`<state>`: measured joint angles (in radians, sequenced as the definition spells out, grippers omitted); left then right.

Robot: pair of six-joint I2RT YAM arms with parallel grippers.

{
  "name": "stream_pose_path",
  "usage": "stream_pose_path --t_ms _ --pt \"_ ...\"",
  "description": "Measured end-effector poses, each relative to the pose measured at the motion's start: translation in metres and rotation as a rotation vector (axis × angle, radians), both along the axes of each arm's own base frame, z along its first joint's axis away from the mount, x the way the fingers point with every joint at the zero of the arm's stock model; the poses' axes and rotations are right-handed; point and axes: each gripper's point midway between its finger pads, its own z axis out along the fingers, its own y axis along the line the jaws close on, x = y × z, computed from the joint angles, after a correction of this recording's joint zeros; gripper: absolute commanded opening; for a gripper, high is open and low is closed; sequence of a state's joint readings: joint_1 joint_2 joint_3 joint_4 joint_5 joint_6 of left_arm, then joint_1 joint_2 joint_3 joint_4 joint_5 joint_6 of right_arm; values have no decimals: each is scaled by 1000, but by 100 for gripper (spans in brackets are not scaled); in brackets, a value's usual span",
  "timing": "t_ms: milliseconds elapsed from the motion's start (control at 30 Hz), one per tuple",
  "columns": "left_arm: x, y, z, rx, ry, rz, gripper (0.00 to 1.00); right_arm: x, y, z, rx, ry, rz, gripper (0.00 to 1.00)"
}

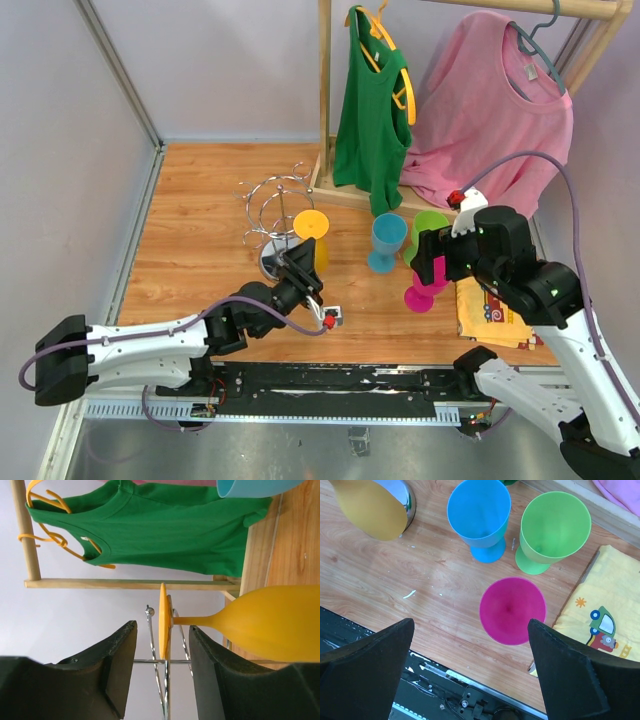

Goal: Take the wine glass off the wine glass rack

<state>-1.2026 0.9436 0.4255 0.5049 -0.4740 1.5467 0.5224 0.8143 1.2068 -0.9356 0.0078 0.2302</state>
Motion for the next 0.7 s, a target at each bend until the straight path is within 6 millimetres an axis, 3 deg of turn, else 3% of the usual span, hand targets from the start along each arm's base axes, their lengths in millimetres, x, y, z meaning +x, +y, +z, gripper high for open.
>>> stream_pose_path --t_ms 333,700 --pt "13 -2 21 -55 -17 34 39 -1 1 2 9 -8 6 98" --pt "13 -2 21 -57 -13 35 30 -3 0 5 17 -21 6 98"
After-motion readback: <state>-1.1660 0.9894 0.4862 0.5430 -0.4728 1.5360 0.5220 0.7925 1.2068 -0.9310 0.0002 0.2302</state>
